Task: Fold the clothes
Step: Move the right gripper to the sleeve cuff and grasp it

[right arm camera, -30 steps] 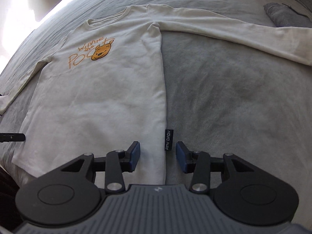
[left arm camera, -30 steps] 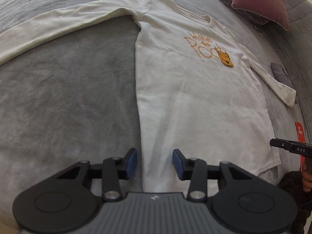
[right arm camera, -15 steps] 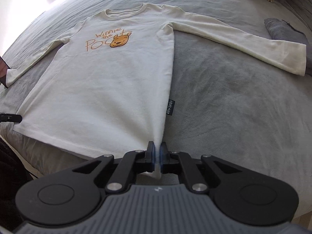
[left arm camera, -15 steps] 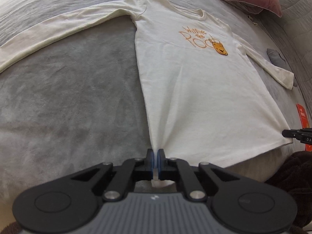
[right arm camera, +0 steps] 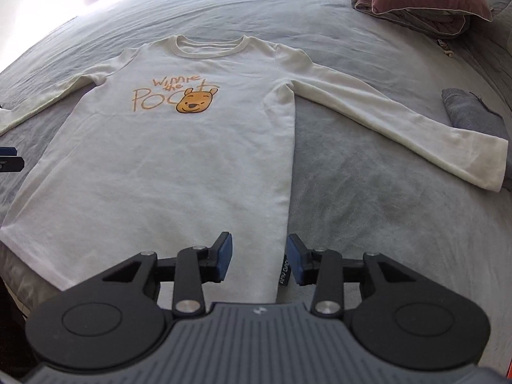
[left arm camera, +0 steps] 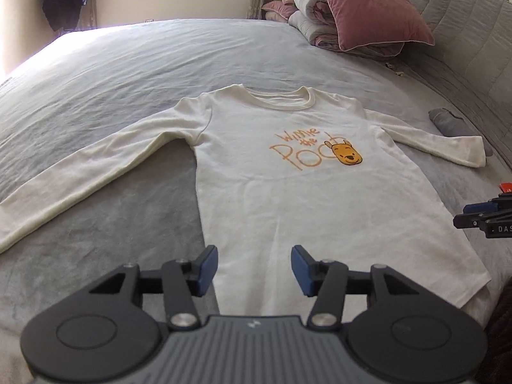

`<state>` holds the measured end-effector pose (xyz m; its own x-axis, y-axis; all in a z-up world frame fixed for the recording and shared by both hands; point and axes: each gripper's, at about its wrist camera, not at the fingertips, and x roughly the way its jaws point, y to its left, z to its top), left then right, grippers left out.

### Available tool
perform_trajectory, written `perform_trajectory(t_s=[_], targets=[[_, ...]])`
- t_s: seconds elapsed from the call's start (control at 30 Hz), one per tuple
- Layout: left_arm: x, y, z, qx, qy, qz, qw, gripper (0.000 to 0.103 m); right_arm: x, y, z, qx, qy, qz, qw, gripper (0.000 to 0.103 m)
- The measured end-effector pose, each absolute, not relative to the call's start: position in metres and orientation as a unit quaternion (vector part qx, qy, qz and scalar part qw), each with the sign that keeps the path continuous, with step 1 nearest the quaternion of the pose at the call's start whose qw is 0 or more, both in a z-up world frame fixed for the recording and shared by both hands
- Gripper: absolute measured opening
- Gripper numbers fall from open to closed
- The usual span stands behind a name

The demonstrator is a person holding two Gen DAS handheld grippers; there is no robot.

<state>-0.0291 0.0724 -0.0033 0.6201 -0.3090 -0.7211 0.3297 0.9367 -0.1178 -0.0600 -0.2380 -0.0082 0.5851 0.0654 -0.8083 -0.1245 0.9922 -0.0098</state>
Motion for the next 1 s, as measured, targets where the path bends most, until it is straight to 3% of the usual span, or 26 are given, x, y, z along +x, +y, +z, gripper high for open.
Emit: perform_trajectory(t_s=[0.17, 0.23, 0.4, 0.53, 0.77, 1.0], targets=[[0.009, 0.024, -0.018, 0.017, 0.334, -0.191, 0.923, 0.066, -0.029, -0.213, -0.023, -0.030, 0.399, 0.060, 0.915, 0.048], [0.022, 0.013, -0.029, 0.021, 0.314, -0.187, 0.931, 0.075, -0.022, -0.209, -0.033, -0.028, 0.380, 0.057, 0.923, 0.055], [0.032, 0.005, -0.072, 0.020, 0.314, -0.171, 0.933, 0.080, -0.003, -0.199, -0.057, -0.023, 0.332, 0.052, 0.942, 0.075], [0.007, 0.003, -0.067, 0.059, 0.320, -0.186, 0.927, 0.089, -0.002, -0.198, -0.066, -0.018, 0.309, 0.054, 0.950, 0.076], [-0.005, 0.003, -0.055, 0.102, 0.349, -0.182, 0.913, 0.092, -0.010, -0.223, -0.053, 0.022, 0.318, 0.022, 0.947, 0.079], [0.027, 0.022, -0.034, 0.029, 0.370, -0.142, 0.917, 0.095, 0.007, -0.278, -0.041, 0.126, 0.305, -0.074, 0.941, 0.081]])
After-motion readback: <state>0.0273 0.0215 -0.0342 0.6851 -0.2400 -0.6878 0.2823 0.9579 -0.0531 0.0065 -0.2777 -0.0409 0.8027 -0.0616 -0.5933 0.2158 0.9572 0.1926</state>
